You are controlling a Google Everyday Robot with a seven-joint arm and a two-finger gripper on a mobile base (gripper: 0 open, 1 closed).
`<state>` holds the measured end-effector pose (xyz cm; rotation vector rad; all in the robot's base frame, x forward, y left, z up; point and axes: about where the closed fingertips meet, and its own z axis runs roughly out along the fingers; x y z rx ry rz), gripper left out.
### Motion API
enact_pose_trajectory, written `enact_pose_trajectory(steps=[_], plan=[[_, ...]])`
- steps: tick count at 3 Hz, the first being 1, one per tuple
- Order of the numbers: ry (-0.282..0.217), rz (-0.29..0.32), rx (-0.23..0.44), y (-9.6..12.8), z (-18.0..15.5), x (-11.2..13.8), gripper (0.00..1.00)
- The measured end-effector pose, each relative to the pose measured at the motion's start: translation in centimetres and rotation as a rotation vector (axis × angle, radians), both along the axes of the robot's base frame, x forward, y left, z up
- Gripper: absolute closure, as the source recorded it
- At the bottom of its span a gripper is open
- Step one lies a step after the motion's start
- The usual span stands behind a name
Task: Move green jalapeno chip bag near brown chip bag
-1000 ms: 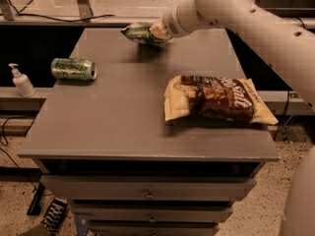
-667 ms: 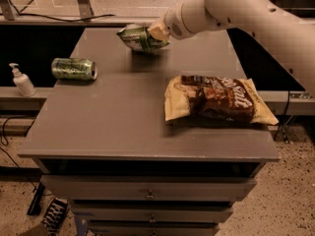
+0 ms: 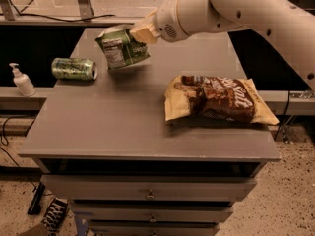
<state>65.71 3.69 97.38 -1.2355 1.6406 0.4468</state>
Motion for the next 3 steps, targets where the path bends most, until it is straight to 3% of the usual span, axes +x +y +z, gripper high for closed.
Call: enact_pose_trajectory(steps=[1, 3], plan=[[0.027, 0.021, -0.008, 0.1, -0.2, -2.3, 1.0], [0.088, -0.023, -0.086, -3.1, -2.2, -5.6, 1.0]])
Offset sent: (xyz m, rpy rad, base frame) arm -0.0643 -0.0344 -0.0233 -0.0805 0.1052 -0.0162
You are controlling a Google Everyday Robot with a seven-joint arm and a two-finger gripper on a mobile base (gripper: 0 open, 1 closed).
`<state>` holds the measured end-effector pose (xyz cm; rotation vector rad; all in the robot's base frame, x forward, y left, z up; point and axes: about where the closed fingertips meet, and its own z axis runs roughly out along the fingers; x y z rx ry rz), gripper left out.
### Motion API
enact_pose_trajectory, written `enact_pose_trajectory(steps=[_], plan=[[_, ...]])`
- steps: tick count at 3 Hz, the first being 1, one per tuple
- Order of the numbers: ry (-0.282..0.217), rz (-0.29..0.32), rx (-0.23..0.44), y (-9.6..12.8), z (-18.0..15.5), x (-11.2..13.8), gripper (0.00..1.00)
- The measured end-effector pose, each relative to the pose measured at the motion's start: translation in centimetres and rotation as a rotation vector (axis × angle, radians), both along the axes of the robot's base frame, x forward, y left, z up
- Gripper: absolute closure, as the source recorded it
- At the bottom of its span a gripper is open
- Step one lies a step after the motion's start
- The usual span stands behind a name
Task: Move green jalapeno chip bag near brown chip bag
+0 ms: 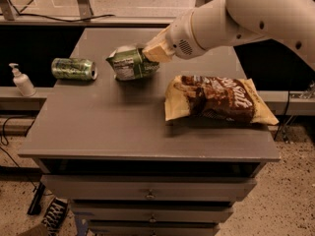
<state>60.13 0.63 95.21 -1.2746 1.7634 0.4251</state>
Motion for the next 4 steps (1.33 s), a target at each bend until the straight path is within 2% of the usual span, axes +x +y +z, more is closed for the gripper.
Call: enact_pose_trajectory(steps=[1, 2, 3, 4], plan=[[0.019, -0.052, -0.046, -2.4, -0.9, -0.8, 1.0], [0.031, -0.087, -0.075, -3.6, -1.4, -1.2, 0.93], [0.038, -0.121, -0.1, -4.5, -1.6, -1.3, 0.77], [0.044, -0.142, -0.111, -5.0, -1.7, -1.4, 0.53]])
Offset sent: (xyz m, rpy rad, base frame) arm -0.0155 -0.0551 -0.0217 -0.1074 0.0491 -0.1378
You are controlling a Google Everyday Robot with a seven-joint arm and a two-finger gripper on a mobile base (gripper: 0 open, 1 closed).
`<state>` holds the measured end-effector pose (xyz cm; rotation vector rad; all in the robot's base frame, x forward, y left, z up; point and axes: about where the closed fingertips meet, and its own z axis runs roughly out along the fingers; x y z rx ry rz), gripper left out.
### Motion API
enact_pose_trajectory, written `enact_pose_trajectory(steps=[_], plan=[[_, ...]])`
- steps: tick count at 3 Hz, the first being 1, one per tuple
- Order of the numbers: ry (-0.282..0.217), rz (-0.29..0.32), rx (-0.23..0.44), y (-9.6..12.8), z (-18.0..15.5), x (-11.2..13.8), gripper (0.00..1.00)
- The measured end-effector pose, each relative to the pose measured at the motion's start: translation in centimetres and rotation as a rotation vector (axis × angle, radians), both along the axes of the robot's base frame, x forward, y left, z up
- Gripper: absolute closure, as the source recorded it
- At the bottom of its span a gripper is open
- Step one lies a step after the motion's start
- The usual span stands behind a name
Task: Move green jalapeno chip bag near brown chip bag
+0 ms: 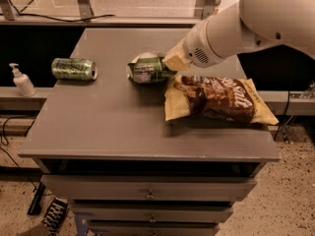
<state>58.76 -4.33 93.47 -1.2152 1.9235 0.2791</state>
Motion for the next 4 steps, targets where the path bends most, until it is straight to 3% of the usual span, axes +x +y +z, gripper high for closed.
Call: enact_pose_trajectory(steps=[2, 3, 4], plan=[[0.004, -0.016, 0.0, -0.29, -0.13, -0.04, 0.06], [0.006, -0.016, 0.004, -0.27, -0.18, -0.08, 0.0], [0.002, -0.022, 0.006, -0.46, -0.13, -0.01, 0.0]])
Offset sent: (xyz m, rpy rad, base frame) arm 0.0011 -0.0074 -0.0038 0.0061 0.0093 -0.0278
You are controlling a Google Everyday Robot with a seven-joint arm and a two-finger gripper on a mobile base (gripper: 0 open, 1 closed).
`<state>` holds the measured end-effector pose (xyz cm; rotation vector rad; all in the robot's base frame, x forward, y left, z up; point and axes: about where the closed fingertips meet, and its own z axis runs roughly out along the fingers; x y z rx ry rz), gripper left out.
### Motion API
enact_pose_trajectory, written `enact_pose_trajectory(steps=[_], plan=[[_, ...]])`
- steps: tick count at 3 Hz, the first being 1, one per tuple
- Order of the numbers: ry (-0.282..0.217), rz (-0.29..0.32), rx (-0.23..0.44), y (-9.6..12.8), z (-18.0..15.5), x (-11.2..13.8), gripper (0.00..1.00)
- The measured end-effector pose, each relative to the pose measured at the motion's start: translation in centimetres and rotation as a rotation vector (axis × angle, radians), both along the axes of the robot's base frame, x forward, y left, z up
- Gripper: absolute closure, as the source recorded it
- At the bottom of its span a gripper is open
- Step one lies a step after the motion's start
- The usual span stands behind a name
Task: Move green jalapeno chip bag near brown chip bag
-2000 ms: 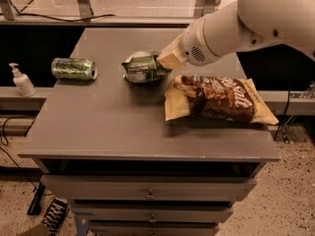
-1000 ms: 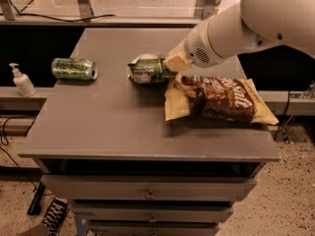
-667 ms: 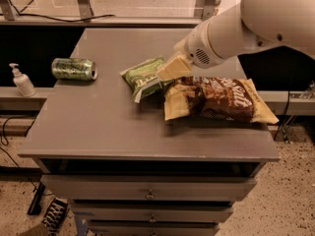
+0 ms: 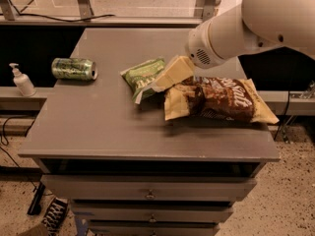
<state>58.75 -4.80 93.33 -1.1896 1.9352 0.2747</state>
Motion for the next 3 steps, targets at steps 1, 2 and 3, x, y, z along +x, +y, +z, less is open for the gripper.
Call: enact_pose_trajectory(steps=[1, 2, 3], plan=[[-0.041, -0.023, 0.021, -2.6, 0.8, 1.3, 0.0], [-0.106, -0.116, 0.045, -8.8, 1.8, 3.6, 0.0], [-0.228, -0.26, 0.065, -16.2, 4.4, 5.4, 0.0]])
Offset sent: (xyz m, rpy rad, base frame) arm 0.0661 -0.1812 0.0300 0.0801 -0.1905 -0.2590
